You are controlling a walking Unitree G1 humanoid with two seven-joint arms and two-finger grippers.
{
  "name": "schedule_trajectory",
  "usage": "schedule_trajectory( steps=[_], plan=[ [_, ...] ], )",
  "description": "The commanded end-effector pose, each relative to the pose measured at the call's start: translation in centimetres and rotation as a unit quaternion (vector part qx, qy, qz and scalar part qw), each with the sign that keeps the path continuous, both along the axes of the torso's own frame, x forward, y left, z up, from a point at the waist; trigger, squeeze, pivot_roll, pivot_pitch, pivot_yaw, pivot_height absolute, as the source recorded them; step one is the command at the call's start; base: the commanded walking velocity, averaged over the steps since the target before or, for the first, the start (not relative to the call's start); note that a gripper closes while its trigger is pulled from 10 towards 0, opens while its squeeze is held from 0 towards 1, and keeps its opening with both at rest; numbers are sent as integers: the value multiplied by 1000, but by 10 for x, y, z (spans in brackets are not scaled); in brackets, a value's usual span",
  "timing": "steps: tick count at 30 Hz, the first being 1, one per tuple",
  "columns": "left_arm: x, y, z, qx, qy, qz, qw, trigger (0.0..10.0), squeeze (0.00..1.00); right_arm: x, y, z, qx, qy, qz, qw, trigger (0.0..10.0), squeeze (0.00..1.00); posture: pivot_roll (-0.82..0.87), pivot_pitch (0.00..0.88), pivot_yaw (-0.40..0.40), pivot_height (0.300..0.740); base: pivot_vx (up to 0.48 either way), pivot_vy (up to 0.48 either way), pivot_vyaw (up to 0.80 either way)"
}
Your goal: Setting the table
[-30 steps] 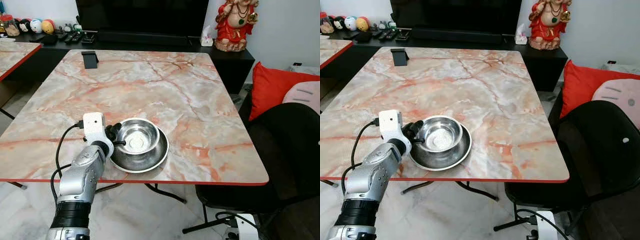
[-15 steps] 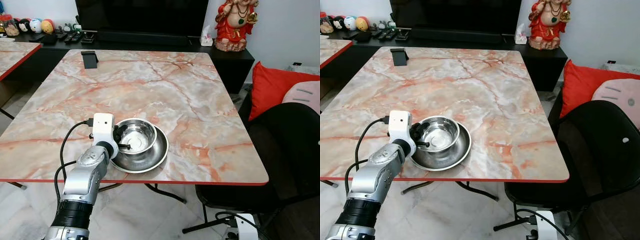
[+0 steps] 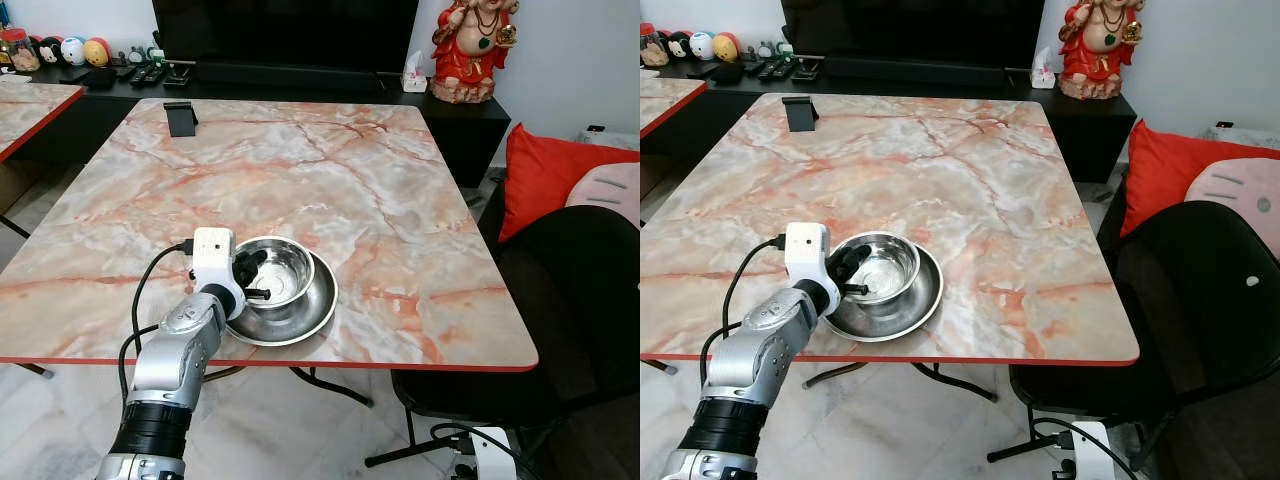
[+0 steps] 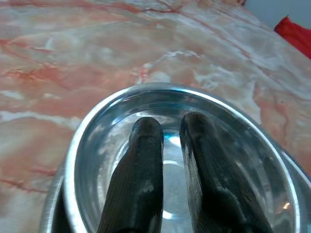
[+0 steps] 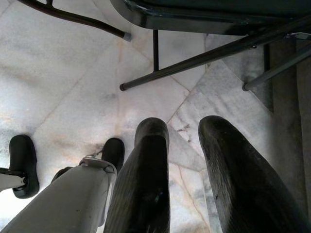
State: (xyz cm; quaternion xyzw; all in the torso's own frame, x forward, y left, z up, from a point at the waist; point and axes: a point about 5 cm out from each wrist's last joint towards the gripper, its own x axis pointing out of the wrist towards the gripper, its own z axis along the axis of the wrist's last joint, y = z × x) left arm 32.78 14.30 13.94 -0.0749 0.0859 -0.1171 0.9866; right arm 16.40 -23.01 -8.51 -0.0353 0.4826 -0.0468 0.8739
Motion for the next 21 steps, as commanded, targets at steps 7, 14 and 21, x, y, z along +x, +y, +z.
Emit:
schedule_trajectory(
  steps=[7, 14, 21],
  plan=[
    [7, 17, 33, -25, -90, 59, 994, 10000, 0, 0, -2, 0, -3, 1, 1, 1000, 10000, 0, 93, 0, -62, 740, 0, 0, 0],
    [15, 42, 18, 52, -33, 106, 992, 10000, 0, 0, -2, 0, -2, 2, 2, 1000, 10000, 0, 94, 0, -63, 740, 0, 0, 0],
    [21, 36, 9, -10, 15, 60, 998, 10000, 0, 0, -2, 0, 0, 2, 2, 1000, 10000, 0, 91, 0, -62, 740, 0, 0, 0]
  ],
)
